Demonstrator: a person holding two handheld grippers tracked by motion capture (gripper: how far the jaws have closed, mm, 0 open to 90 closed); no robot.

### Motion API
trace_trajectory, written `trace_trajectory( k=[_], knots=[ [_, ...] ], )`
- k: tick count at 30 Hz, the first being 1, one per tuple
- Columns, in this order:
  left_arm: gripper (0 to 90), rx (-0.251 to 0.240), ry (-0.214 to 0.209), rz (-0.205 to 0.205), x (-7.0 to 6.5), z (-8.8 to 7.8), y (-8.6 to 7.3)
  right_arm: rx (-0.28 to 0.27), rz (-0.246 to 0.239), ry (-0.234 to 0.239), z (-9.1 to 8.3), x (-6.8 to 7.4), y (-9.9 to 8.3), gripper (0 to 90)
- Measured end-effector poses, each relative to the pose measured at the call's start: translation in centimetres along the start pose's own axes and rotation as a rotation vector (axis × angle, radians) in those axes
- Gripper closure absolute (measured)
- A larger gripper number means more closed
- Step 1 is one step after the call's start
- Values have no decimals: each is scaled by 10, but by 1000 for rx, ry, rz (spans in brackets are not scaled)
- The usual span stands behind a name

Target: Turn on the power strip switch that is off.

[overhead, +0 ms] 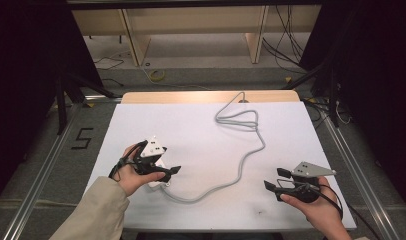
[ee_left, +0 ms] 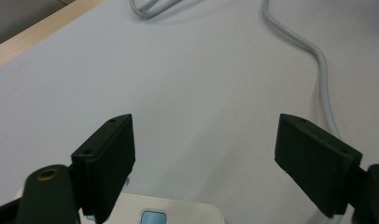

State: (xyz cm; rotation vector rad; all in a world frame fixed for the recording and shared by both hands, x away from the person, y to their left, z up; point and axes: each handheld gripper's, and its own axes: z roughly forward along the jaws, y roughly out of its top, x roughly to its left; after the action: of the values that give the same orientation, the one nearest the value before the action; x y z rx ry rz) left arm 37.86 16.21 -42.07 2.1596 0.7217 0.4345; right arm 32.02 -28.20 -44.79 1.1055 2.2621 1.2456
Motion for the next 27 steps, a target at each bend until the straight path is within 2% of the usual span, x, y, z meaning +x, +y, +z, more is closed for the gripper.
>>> trace_trajectory(
  k=[5, 12, 14, 27],
  knots=[
    [194, -1, -5, 4, -1, -5, -8, -3, 0, 1, -1, 0, 0, 321],
    [185, -39, 21, -4, 2, -13, -17, -3, 1, 2, 0, 1, 0, 321],
    [174, -47, 15, -2, 2, -15, -19, -4, 3, 3, 0, 1, 0, 320],
    [162, -26, 47, -26, 6, -25, -37, -5, -2, 6, 0, 0, 0, 319]
  ],
)
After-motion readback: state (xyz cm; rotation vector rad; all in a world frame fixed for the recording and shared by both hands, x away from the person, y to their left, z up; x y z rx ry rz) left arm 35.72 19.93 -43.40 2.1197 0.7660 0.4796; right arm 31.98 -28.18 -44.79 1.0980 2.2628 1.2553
